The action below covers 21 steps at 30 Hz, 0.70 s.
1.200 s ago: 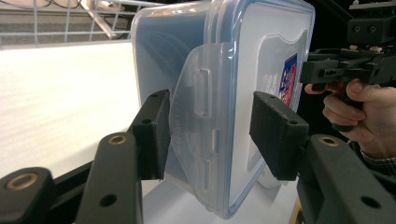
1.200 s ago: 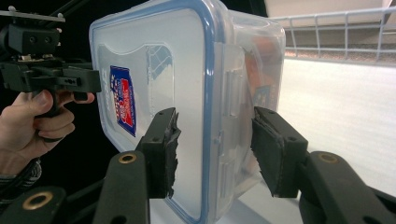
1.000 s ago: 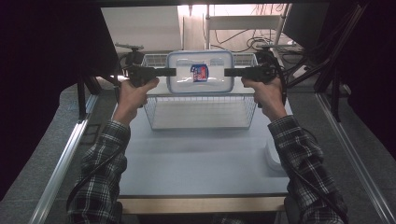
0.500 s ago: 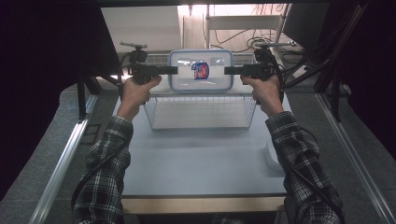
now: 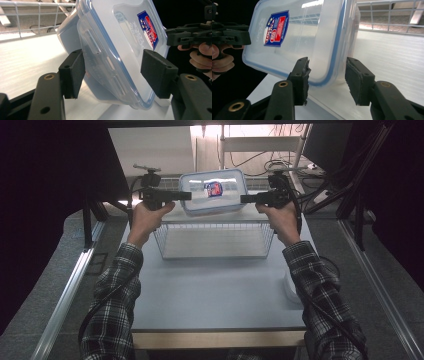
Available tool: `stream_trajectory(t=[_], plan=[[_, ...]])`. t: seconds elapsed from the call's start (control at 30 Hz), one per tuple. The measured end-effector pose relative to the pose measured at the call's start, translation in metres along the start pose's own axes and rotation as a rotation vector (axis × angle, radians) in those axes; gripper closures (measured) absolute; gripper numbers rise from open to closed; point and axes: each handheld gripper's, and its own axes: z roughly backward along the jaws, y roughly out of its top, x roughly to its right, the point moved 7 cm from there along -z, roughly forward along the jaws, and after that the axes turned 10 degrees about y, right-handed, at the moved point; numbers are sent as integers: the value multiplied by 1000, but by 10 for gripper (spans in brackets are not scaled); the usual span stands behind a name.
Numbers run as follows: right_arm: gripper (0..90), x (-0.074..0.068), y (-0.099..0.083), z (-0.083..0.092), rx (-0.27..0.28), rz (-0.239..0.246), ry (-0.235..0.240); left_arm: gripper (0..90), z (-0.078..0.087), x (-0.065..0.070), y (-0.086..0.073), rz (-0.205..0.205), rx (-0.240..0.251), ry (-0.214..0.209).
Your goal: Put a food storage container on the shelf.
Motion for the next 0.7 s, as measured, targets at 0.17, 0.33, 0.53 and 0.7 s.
stream_trajectory(t=[0.17,0.33,0.53,0.7], plan=[[619,-3,3,2,31,3,-8,340,-2,-6,4,-40,10,97],[616,-5,7,0,37,20,-37,364,-6,-2,3,-36,5,77],[619,-7,9,0,34,42,-57,399,-2,-2,0,11,12,78],[621,-5,10,-2,46,35,-60,409,0,0,-1,8,8,88]])
